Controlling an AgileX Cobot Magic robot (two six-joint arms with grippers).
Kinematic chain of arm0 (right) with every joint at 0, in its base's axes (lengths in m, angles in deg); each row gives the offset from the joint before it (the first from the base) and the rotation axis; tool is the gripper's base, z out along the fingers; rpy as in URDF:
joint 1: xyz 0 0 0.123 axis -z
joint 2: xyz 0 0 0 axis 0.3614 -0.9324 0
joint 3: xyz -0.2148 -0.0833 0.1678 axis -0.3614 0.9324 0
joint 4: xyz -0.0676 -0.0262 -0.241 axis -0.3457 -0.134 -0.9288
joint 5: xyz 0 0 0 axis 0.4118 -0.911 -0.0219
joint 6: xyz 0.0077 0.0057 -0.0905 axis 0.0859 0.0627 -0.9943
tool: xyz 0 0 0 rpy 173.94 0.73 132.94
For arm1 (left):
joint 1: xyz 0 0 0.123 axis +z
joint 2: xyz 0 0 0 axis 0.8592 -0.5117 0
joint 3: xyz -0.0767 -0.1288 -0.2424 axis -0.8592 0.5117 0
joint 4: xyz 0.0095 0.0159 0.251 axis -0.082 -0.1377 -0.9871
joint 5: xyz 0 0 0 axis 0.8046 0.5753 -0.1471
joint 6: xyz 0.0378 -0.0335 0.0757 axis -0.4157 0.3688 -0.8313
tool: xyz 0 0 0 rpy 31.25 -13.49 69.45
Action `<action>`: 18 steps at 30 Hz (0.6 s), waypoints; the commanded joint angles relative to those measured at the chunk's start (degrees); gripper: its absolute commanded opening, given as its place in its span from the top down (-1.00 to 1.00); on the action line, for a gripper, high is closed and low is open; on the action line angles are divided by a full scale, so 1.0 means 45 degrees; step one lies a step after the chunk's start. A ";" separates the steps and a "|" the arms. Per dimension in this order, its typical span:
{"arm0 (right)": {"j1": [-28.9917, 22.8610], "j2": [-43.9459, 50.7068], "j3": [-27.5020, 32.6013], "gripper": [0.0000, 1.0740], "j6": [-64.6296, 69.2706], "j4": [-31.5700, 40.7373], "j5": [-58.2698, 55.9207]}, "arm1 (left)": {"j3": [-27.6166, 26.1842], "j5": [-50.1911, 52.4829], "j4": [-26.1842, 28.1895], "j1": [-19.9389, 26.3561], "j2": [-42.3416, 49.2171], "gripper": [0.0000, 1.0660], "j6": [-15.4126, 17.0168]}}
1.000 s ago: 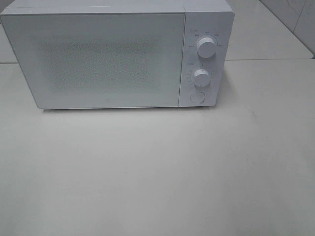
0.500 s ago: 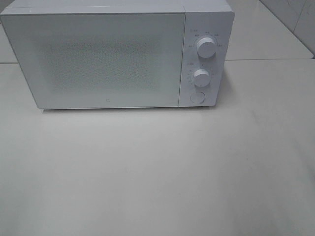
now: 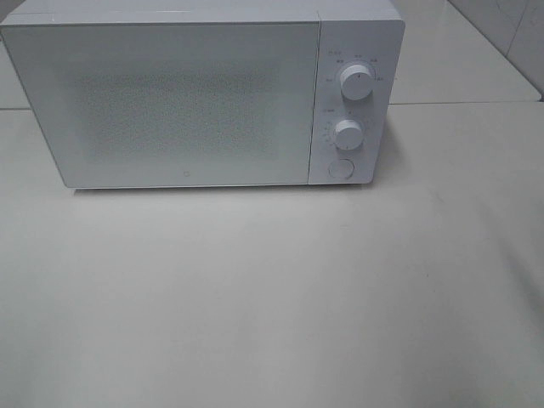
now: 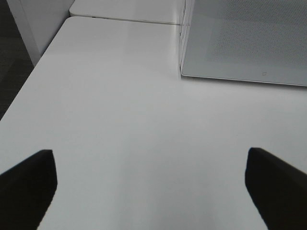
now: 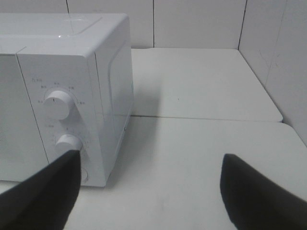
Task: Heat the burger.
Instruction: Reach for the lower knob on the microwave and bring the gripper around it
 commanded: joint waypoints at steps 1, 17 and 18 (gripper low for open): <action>0.0000 -0.1070 0.0051 -0.42 0.0140 -0.0025 0.1795 | 0.0038 0.0115 0.0051 0.0013 0.0191 -0.88 0.0064; 0.0000 -0.5615 0.0051 -0.42 -0.0446 0.1070 0.6328 | 0.0038 0.0115 0.0051 0.0013 0.0191 -0.88 0.0064; 0.0000 -0.5615 0.0051 -0.42 -0.0446 0.1070 0.6328 | 0.0038 0.0115 0.0051 0.0013 0.0191 -0.88 0.0064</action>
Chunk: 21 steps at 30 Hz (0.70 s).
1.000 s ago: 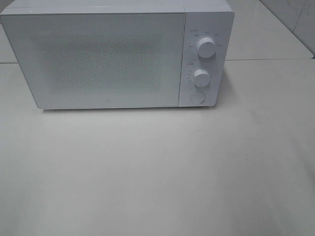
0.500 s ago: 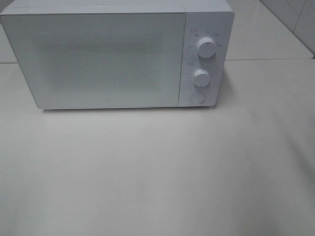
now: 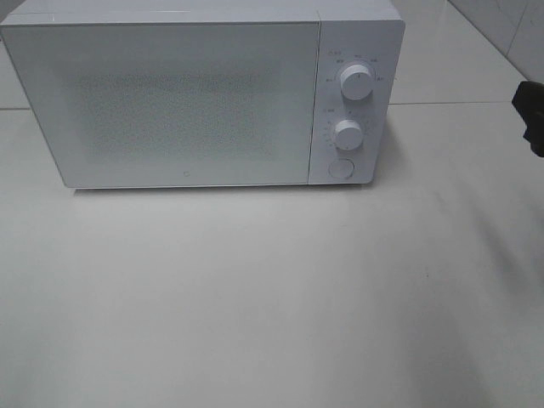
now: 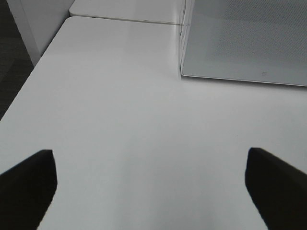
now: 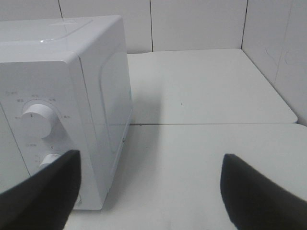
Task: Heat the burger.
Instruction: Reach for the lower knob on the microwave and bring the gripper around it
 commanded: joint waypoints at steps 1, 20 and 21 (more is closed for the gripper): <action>0.0000 -0.1006 0.0051 -0.42 -0.0433 0.0293 0.1566 | 0.0038 0.0115 0.0051 0.0013 0.0191 -0.88 0.0064; -0.3209 -0.5564 0.0051 -0.42 -0.3641 0.5195 0.7079 | 0.0038 0.0115 0.0051 0.0013 0.0191 -0.88 0.0064; -0.3209 -0.5564 0.0051 -0.42 -0.3641 0.5195 0.7079 | 0.0038 0.0115 0.0051 0.0013 0.0191 -0.88 0.0064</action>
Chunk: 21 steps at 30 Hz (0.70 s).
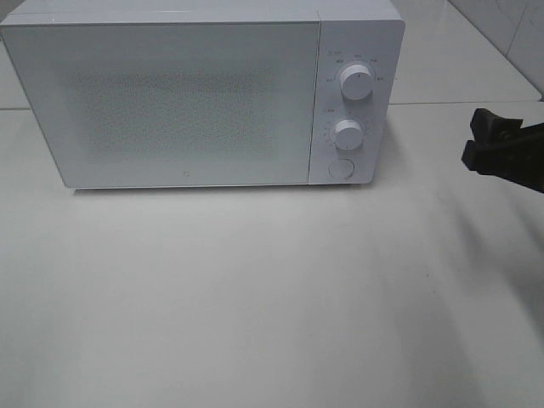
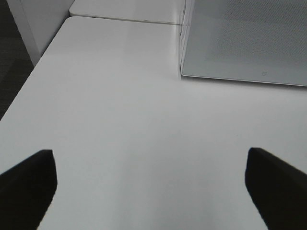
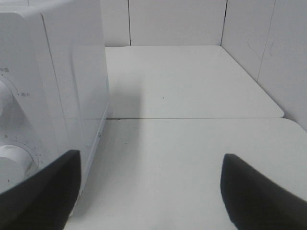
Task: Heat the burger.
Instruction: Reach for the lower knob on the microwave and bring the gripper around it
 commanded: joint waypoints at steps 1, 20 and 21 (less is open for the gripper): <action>-0.1706 -0.0586 -0.0025 -0.42 -0.1210 0.2152 0.1757 | 0.0038 0.0115 0.0051 0.0013 0.0191 -0.88 0.0064; -0.6035 -0.2903 -0.1795 -0.42 -0.2012 0.5309 0.3094 | 0.0038 0.0115 0.0051 0.0013 0.0191 -0.88 0.0064; -0.6035 -0.3018 -0.1884 -0.42 -0.2012 0.5284 0.3081 | 0.0038 0.0115 0.0051 0.0013 0.0191 -0.88 0.0064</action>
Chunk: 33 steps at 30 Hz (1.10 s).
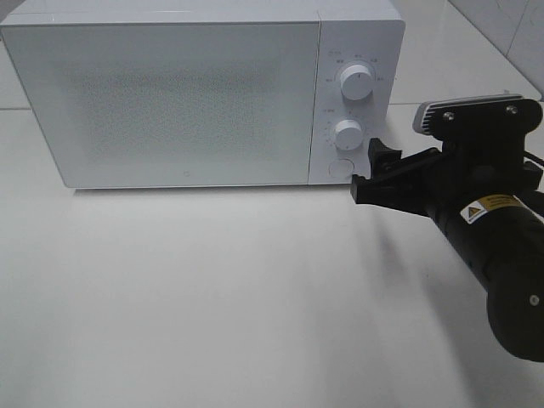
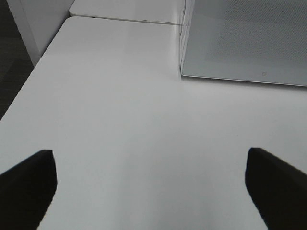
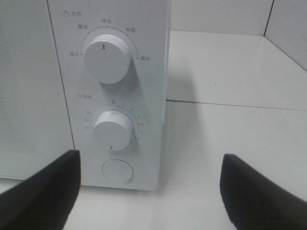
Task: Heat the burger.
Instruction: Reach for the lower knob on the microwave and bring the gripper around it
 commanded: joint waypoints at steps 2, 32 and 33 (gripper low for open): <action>-0.0064 -0.0573 -0.0573 -0.42 -0.0255 0.0013 0.1541 | 0.0038 0.0115 0.0051 0.0013 0.0191 -0.88 0.0064; 0.0713 -0.4316 -0.4660 -0.42 -0.0255 -0.0051 0.1171 | 0.0038 0.0115 0.0051 0.0013 0.0191 -0.88 0.0064; 0.0764 -0.4558 -0.4927 -0.42 -0.0255 -0.0051 0.1082 | 0.0038 0.0115 0.0051 0.0013 0.0191 -0.88 0.0064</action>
